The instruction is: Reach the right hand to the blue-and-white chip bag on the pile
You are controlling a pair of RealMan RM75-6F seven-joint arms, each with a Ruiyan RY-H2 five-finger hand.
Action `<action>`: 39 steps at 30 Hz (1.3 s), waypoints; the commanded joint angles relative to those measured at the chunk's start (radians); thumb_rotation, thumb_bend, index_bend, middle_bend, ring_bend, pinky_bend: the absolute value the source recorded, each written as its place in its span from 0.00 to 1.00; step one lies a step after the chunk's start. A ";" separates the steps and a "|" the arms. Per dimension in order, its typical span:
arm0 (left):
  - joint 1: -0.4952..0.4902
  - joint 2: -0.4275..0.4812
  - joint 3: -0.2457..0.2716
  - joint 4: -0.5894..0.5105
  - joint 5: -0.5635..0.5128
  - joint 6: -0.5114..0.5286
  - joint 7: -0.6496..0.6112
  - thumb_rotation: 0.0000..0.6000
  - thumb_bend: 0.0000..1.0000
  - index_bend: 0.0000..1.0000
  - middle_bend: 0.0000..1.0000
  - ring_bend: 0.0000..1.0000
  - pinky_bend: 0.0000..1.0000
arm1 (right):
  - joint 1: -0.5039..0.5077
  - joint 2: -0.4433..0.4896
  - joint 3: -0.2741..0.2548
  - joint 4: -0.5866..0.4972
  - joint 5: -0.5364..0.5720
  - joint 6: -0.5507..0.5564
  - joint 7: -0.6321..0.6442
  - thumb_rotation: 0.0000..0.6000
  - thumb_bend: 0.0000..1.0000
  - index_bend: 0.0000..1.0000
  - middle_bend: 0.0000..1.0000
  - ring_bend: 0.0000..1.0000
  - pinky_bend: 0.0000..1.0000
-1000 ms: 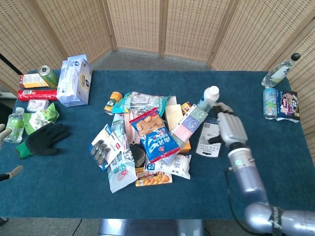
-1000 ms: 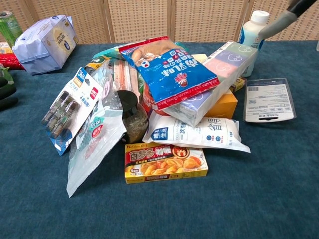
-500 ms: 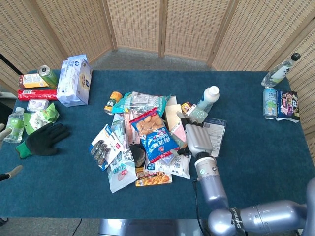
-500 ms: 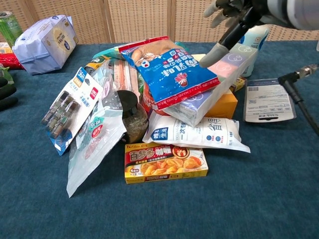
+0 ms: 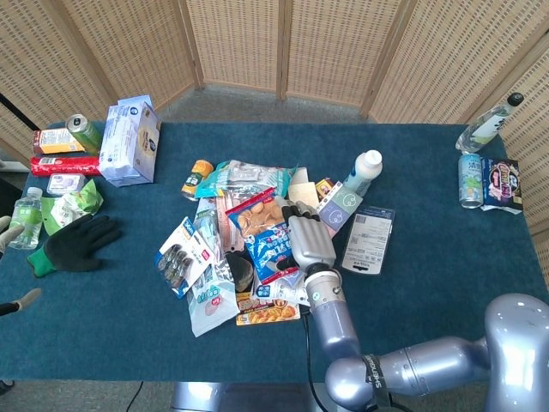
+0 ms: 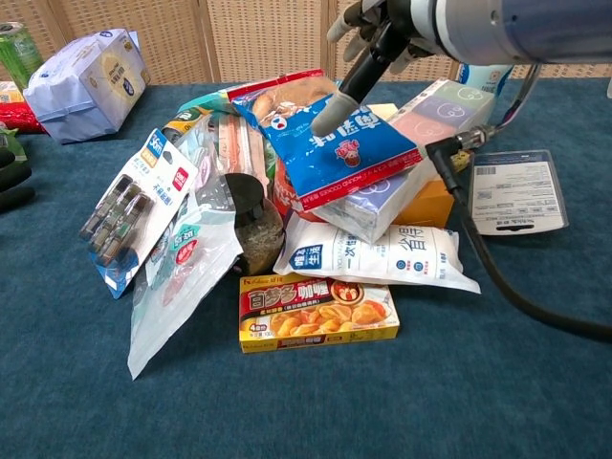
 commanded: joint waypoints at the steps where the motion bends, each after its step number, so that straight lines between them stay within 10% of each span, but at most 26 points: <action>1: 0.003 -0.001 -0.002 0.000 -0.001 0.007 0.003 1.00 0.00 0.15 0.00 0.00 0.00 | 0.012 -0.020 0.007 0.035 0.015 -0.018 -0.012 1.00 0.00 0.00 0.00 0.00 0.00; 20: 0.001 -0.002 -0.009 0.009 -0.020 -0.006 -0.003 1.00 0.00 0.15 0.00 0.00 0.00 | -0.012 -0.107 -0.032 0.188 -0.056 -0.070 0.033 1.00 0.00 0.00 0.00 0.00 0.00; 22: 0.001 -0.002 -0.009 0.010 -0.020 -0.007 -0.003 1.00 0.00 0.15 0.00 0.00 0.00 | -0.018 -0.130 -0.039 0.215 -0.102 -0.047 0.059 1.00 0.00 0.00 0.02 0.03 0.08; 26: -0.001 -0.003 -0.010 0.010 -0.023 -0.012 -0.003 1.00 0.00 0.15 0.00 0.00 0.00 | -0.043 -0.149 -0.042 0.237 -0.150 -0.047 0.097 1.00 0.12 0.27 0.51 0.57 0.66; 29: 0.000 -0.002 -0.008 0.008 -0.019 -0.011 -0.001 1.00 0.00 0.15 0.00 0.00 0.00 | -0.062 -0.155 -0.040 0.241 -0.177 -0.042 0.118 1.00 0.22 0.47 0.73 0.79 0.88; 39: 0.005 0.002 -0.007 0.002 -0.011 -0.002 -0.001 1.00 0.00 0.15 0.00 0.00 0.00 | -0.109 -0.117 -0.016 0.193 -0.240 -0.005 0.104 1.00 0.31 0.54 0.82 0.88 0.97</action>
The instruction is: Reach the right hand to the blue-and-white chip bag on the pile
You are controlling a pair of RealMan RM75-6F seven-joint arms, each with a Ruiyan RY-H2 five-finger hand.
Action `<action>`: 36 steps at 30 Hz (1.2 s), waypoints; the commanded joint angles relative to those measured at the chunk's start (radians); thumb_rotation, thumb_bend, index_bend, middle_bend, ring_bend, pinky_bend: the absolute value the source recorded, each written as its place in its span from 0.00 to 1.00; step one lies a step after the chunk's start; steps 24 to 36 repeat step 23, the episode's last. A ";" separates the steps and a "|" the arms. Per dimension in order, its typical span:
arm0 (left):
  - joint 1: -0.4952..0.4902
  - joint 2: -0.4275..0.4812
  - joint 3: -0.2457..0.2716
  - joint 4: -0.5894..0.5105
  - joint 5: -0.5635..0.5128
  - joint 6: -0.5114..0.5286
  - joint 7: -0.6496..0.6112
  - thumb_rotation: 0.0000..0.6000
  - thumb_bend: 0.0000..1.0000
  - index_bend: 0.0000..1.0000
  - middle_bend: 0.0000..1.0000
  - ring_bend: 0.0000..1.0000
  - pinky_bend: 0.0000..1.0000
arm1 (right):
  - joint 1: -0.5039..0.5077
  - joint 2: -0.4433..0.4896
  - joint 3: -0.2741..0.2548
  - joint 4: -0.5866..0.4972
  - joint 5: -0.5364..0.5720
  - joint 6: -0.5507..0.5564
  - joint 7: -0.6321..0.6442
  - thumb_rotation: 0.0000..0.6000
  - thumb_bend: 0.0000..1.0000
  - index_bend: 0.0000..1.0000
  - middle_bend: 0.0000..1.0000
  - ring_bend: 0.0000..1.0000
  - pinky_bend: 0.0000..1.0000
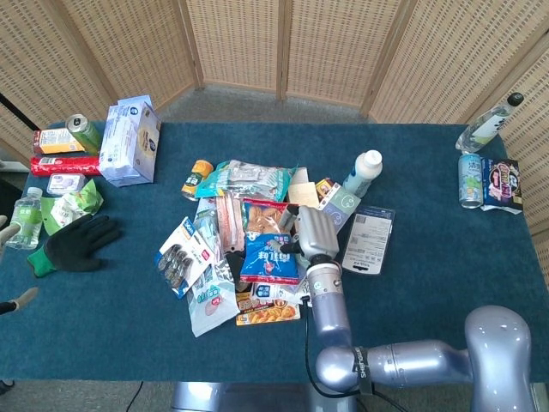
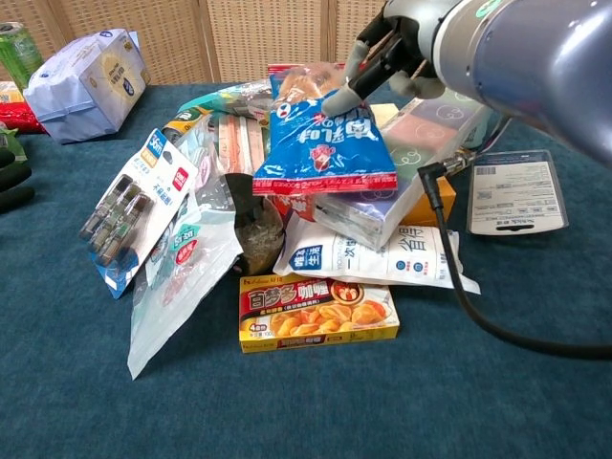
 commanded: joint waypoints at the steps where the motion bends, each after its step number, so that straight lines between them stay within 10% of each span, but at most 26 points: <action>1: 0.001 0.000 0.001 -0.001 0.004 0.001 0.000 1.00 0.00 0.15 0.00 0.00 0.00 | -0.010 0.017 0.014 -0.017 -0.010 0.009 -0.012 1.00 0.31 0.54 0.82 0.88 0.97; 21: 0.006 0.004 0.003 -0.006 0.013 0.010 -0.005 1.00 0.00 0.15 0.00 0.00 0.00 | -0.027 0.185 0.159 -0.127 -0.014 0.048 -0.104 1.00 0.31 0.55 0.83 0.88 0.97; 36: 0.006 0.004 0.003 -0.006 0.014 0.011 -0.005 1.00 0.00 0.15 0.00 0.00 0.00 | -0.027 0.194 0.164 -0.133 -0.010 0.051 -0.108 1.00 0.31 0.55 0.83 0.88 0.97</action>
